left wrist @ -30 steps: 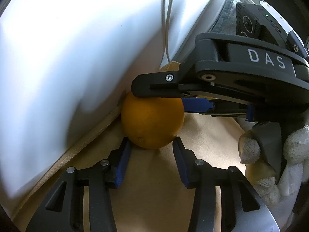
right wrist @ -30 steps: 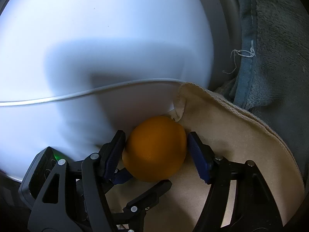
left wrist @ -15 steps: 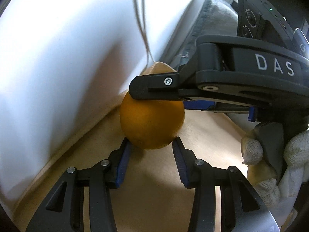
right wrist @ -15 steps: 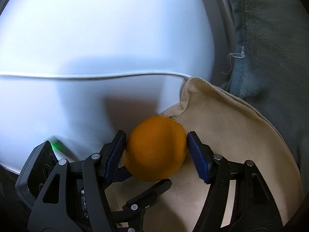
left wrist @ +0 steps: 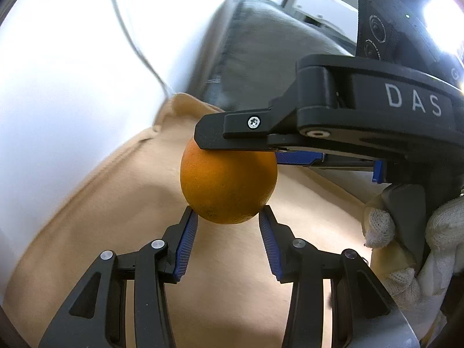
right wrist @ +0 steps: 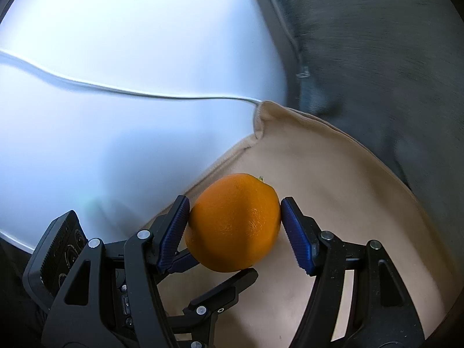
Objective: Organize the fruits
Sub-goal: 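Lift and carry the large orange with the right tool over the plate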
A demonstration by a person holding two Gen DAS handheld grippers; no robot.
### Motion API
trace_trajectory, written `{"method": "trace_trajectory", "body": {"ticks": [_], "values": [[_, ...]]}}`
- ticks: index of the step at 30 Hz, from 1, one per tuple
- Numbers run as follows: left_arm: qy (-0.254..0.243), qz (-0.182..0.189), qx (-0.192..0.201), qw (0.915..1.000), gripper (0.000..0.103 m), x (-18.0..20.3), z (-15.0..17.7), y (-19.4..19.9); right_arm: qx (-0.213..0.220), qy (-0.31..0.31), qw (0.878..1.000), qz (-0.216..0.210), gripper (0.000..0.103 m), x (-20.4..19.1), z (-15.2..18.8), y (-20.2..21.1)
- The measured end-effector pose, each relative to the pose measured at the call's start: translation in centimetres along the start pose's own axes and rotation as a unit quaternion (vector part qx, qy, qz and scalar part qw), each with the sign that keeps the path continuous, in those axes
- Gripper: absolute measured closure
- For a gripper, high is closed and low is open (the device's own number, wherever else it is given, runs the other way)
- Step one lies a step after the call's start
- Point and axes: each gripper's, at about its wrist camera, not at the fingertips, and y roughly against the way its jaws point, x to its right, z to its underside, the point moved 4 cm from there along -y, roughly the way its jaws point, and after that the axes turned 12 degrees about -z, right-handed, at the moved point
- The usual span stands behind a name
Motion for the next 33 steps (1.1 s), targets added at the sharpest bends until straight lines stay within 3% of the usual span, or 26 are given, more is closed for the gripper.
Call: {"method": "trace_trajectory", "body": {"ticks": [7, 12, 23, 33], "values": [[-0.024, 0.020, -0.001, 0.9995, 0.060, 3.3, 1.9, 1.7, 0.023, -0.012, 1.000, 0.016, 0.035, 1.9, 3.7, 3.1], [-0.042, 0.038, -0.003, 0.9984, 0.060, 6.2, 3.0, 2.4, 0.040, -0.019, 0.999, 0.032, 0.035, 2.0, 4.5, 4.9], [-0.092, 0.088, -0.007, 0.9919, 0.060, 14.7, 5.4, 4.0, 0.087, -0.051, 0.993, 0.069, 0.035, 3.3, 9.2, 15.8], [-0.141, 0.134, -0.013, 0.9808, 0.060, 22.5, 7.8, 5.4, 0.130, -0.087, 0.982, 0.103, 0.035, 5.2, 14.1, 24.3]]}}
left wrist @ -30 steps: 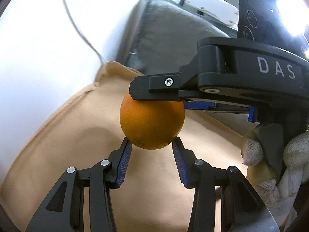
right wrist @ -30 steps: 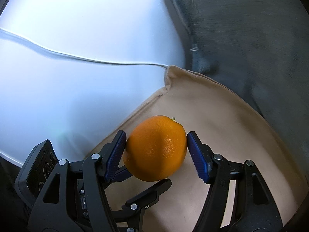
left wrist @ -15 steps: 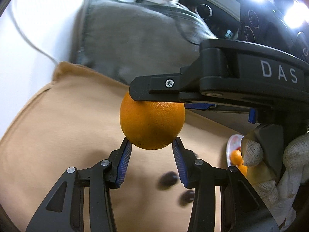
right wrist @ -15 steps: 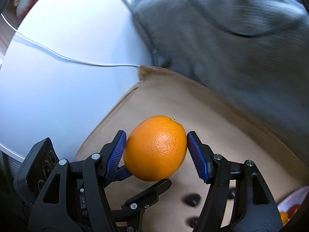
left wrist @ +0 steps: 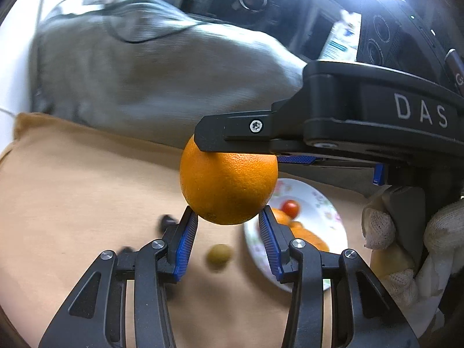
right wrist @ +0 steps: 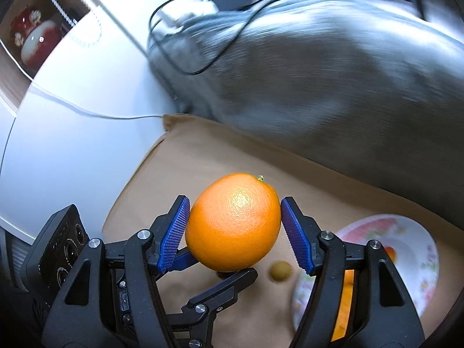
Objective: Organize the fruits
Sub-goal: 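Lift and carry the large orange with the right tool over the plate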
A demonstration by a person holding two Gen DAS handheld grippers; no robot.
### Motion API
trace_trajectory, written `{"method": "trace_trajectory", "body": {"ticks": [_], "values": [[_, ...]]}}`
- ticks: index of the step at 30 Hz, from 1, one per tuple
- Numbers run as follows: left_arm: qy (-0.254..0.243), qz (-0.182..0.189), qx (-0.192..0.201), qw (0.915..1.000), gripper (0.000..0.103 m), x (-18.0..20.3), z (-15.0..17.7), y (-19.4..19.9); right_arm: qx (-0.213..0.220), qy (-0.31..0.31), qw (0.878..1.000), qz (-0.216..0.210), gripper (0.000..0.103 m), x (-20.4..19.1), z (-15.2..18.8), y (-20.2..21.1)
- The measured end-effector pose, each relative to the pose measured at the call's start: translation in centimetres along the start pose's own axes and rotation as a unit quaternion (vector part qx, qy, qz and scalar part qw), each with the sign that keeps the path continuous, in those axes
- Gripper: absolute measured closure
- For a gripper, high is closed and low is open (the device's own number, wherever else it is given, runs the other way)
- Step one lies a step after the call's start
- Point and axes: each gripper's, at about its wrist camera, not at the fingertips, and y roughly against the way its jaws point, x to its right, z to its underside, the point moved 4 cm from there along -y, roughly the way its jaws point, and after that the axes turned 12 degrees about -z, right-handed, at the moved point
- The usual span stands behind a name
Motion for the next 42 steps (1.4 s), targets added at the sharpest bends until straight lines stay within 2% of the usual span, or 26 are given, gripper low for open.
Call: {"method": "trace_trajectory", "body": {"ticks": [10, 22, 32, 42], "values": [[-0.037, 0.032, -0.012, 0.9988, 0.060, 5.7, 0.3, -1.1, 0.028, -0.029, 0.999, 0.024, 0.035, 3.8, 2.5, 5.6], [-0.068, 0.057, -0.028, 0.9957, 0.060, 10.2, 0.1, -2.5, 0.045, -0.051, 0.997, 0.043, 0.035, 7.3, 4.7, 11.2], [-0.081, 0.072, -0.056, 0.9926, 0.060, 12.2, 0.3, -4.7, 0.036, -0.076, 0.995, 0.055, 0.035, 10.1, 6.6, 12.9], [-0.090, 0.076, -0.073, 0.9904, 0.060, 14.1, 0.7, -5.3, 0.026, -0.096, 0.993, 0.056, 0.035, 12.1, 7.6, 13.6]]}}
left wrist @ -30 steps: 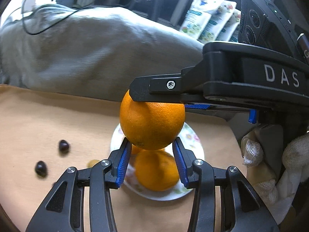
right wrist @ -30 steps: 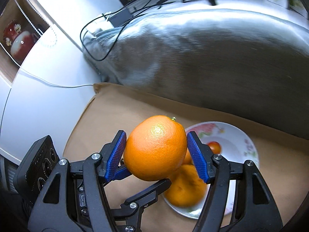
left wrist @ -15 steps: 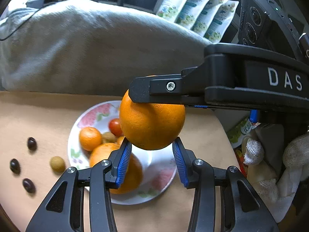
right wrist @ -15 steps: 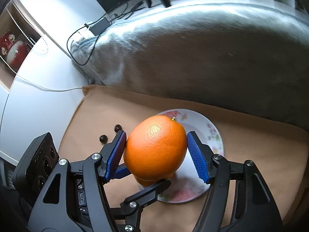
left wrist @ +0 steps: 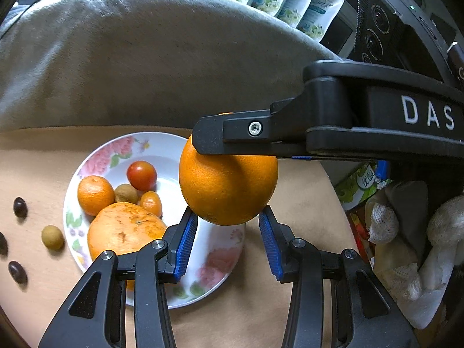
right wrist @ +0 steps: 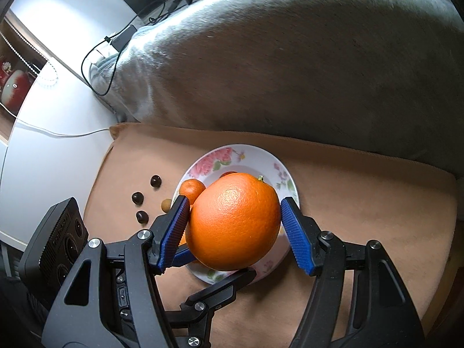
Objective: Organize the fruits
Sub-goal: 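Lift and carry the large orange with the right tool over the plate, then lower the large orange onto the plate and open the right tool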
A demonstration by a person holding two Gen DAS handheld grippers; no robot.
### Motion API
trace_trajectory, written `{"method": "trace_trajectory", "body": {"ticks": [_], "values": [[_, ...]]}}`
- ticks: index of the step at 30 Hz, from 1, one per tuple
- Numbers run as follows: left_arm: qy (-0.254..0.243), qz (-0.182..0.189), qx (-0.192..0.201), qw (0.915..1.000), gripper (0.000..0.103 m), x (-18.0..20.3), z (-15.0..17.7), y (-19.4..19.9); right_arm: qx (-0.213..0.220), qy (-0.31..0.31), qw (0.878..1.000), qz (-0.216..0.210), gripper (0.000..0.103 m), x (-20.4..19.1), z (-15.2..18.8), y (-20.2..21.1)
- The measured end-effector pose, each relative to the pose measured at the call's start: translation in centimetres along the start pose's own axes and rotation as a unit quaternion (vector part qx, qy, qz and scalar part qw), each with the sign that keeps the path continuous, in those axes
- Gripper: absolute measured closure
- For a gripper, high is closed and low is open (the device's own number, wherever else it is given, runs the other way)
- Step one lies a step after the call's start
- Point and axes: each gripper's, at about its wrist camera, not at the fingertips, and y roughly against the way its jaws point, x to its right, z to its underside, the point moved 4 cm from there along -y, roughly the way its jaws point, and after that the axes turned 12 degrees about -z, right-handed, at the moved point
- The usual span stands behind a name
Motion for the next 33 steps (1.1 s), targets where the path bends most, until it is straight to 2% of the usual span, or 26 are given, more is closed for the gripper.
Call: {"method": "trace_trajectory", "body": {"ticks": [11, 16, 30, 33], "values": [[-0.003, -0.004, -0.017, 0.9998, 0.060, 1.5, 1.5, -1.2, -0.022, -0.020, 1.000, 0.000, 0.035, 0.9, 0.2, -0.8], [-0.003, -0.005, -0.021, 0.9998, 0.061, 2.0, 1.1, -1.2, -0.022, -0.027, 0.999, 0.000, 0.035, 0.7, 0.3, -0.8], [0.002, -0.008, -0.046, 0.9989, 0.060, 0.6, 2.2, 0.0, -0.031, -0.029, 0.999, 0.017, 0.034, -0.4, 0.9, -1.7], [0.003, -0.008, -0.049, 0.9987, 0.060, 0.4, 2.4, 0.2, -0.022, -0.037, 0.999, 0.018, 0.034, -0.2, 1.0, -1.4]]}}
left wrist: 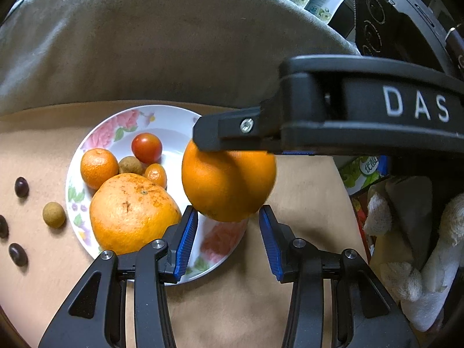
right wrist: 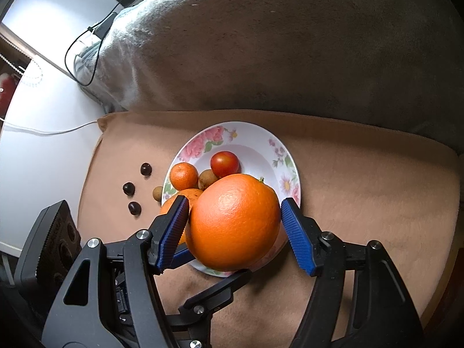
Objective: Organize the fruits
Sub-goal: 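Lower the large orange onto the plate and open the right tool, then move the right tool back over the dark brown fruits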
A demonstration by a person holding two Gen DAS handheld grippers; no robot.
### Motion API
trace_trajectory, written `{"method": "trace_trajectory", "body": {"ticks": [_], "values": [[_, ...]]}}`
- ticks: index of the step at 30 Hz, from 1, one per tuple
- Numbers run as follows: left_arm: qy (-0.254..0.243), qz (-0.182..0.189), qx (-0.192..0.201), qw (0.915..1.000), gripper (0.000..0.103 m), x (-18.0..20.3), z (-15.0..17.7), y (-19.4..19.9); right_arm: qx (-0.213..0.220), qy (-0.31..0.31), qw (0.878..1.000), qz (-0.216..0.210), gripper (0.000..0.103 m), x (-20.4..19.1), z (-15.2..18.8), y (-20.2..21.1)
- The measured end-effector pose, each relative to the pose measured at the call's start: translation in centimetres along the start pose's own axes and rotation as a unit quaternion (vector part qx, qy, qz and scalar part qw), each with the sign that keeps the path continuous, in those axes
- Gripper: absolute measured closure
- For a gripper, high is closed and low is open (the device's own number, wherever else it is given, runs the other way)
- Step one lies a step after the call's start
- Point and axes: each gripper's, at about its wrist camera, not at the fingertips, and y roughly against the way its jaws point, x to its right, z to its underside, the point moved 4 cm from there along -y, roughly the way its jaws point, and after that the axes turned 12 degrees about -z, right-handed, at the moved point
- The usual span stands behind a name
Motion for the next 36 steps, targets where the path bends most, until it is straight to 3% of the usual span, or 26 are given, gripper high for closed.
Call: {"method": "trace_trajectory", "body": {"ticks": [2, 3, 5, 17, 36], "values": [[-0.001, 0.003, 0.010, 0.9999, 0.057, -0.1, 0.0, 0.5, 0.013, -0.011, 1.000, -0.016, 0.030, 0.0, -0.2, 0.6], [-0.001, 0.004, 0.012, 0.9999, 0.049, -0.2, 0.0, 0.7, 0.019, -0.013, 1.000, -0.016, 0.023, 0.0, -0.4, 0.8], [-0.003, -0.001, 0.023, 0.9997, 0.044, -0.3, 0.0, 1.3, 0.029, -0.013, 0.999, -0.009, 0.021, -0.1, -0.6, 1.2], [-0.008, -0.006, 0.023, 0.9997, 0.039, -1.2, -0.1, 3.4, 0.048, -0.014, 0.999, -0.001, 0.019, -0.9, -0.8, 2.0], [-0.016, -0.021, 0.033, 0.9991, 0.039, -7.0, -0.8, 9.3, 0.101, -0.004, 0.994, 0.046, 0.018, -5.5, 0.0, 3.2]]}}
